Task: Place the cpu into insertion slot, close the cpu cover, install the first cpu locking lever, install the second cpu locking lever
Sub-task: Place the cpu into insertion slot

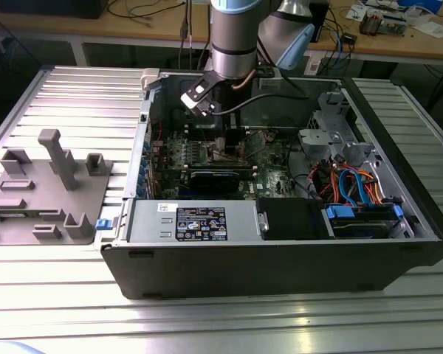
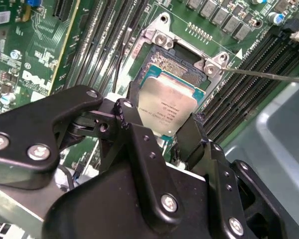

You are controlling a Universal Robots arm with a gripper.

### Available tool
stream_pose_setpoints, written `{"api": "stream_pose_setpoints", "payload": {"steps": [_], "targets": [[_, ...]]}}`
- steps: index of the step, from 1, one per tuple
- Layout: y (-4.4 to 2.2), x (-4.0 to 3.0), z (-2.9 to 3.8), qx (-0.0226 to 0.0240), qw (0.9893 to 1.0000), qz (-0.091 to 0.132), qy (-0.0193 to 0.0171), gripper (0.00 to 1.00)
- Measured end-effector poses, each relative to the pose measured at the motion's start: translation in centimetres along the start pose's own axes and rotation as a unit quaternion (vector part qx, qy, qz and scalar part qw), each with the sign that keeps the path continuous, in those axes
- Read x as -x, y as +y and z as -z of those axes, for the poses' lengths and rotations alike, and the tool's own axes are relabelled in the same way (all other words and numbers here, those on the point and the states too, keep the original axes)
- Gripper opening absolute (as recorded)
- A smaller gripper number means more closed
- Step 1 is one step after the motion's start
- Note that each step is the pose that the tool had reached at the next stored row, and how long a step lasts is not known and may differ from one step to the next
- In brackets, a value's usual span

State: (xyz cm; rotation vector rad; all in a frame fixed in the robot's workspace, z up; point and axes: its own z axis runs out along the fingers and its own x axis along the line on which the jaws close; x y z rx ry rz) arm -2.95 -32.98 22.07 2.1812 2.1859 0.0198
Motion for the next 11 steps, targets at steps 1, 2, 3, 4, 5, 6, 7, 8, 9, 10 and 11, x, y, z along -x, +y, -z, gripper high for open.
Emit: {"api": "stream_pose_setpoints", "payload": {"steps": [1,2,3,4,5,6,7,8,9,10,11], "targets": [[-0.05,0.0,-0.16,0.0,1.0,0.0,0.0,0.54],[-0.11,-0.01,-0.29,0.0,1.0,0.0,-0.0001,0.54],[-0.24,-0.02,-0.46,0.0,1.0,0.0,0.0,0.54],[-0.3,-0.03,-0.58,0.0001,1.0,0.0,0.0,0.54],[-0.31,-0.03,-0.72,0.0001,1.0,0.0,0.0,0.54],[-0.32,-0.03,-0.84,0.0001,1.0,0.0,0.0,0.54],[-0.33,-0.04,-1.02,0.0001,1.0,0.0,0.0,0.54],[-0.34,-0.05,-1.19,0.0001,1.0,-0.001,0.0,0.54],[-0.34,-0.05,-1.32,0.0,1.0,-0.001,0.0,0.54],[-0.35,-0.05,-1.43,0.0,1.0,-0.001,0.0,0.54],[-0.35,-0.05,-1.5,0.0,1.0,-0.001,-0.0001,0.54]]}}
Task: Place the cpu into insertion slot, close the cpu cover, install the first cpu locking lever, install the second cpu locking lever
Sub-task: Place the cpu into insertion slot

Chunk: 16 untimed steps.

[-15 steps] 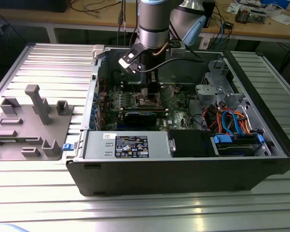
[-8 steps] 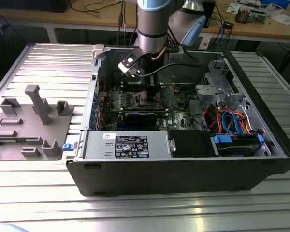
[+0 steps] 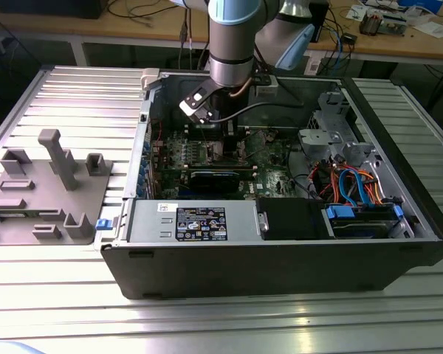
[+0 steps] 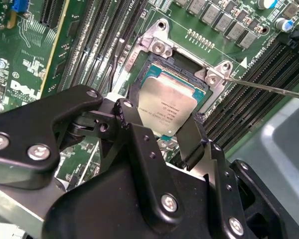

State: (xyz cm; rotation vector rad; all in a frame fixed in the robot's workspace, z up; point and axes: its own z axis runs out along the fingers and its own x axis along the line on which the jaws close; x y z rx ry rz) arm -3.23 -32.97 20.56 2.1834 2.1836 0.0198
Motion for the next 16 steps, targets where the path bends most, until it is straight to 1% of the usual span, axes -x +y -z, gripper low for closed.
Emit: {"api": "stream_pose_setpoints", "payload": {"steps": [4,16], "targets": [[-0.01,-0.01,-0.24,0.0,1.0,0.0,0.0,0.54],[-0.05,-0.02,-0.68,-0.0001,1.0,0.0,0.0002,0.54]]}}
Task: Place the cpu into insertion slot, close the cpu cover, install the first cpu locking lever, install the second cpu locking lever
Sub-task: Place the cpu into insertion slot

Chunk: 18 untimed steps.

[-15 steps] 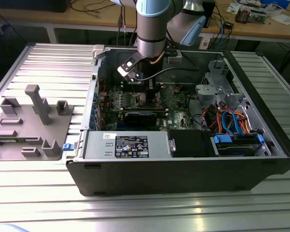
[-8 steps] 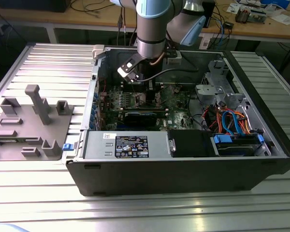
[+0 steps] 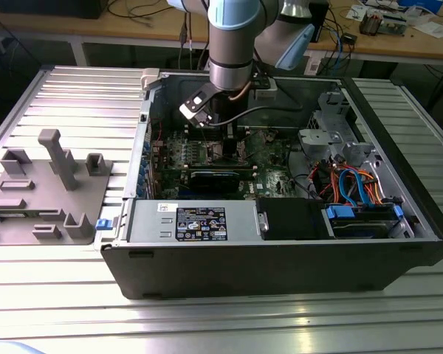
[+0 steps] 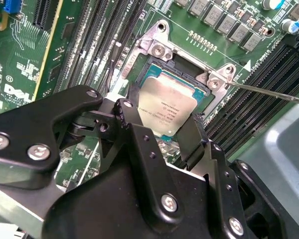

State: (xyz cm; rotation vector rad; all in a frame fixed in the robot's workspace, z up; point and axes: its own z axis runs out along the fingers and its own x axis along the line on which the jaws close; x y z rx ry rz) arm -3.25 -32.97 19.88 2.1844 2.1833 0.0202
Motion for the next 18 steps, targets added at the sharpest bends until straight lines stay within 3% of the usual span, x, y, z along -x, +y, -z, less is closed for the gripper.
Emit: {"api": "stream_pose_setpoints", "payload": {"steps": [12,15,16,18], "targets": [[0.0,-0.02,-0.17,0.0002,1.0,0.0,0.0016,0.54],[0.0,-0.02,-0.18,0.0002,1.0,0.0,0.0014,0.61],[0.0,-0.01,-0.16,0.0001,1.0,0.0,0.0012,0.68],[0.0,-0.01,-0.16,0.0001,1.0,0.0,0.0012,0.68]]}}
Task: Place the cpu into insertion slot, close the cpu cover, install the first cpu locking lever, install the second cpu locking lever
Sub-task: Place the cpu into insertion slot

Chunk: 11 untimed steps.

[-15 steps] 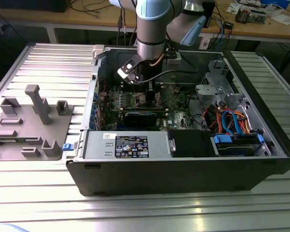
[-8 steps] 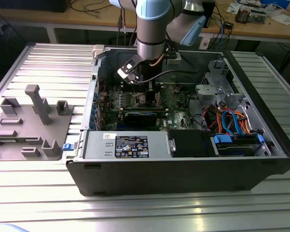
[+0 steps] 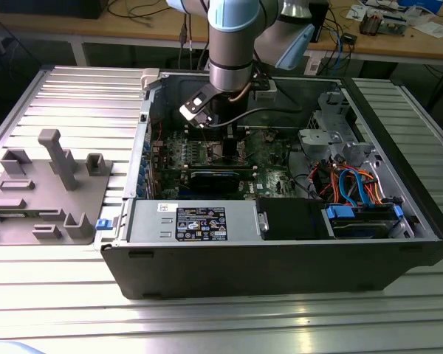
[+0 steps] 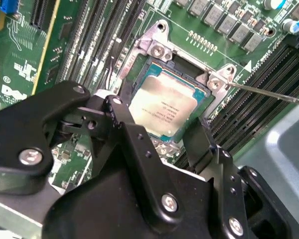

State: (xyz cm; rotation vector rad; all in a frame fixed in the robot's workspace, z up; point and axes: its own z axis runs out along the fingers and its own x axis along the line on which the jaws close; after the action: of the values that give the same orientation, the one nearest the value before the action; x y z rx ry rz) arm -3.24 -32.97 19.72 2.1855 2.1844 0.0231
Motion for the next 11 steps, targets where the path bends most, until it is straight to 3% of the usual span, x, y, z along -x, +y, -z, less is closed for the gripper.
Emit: {"api": "stream_pose_setpoints", "payload": {"steps": [9,11], "targets": [[0.03,0.02,0.63,0.0,1.0,0.0,0.0,0.68],[0.04,0.03,1.02,0.0,1.0,0.0,-0.0001,0.68]]}}
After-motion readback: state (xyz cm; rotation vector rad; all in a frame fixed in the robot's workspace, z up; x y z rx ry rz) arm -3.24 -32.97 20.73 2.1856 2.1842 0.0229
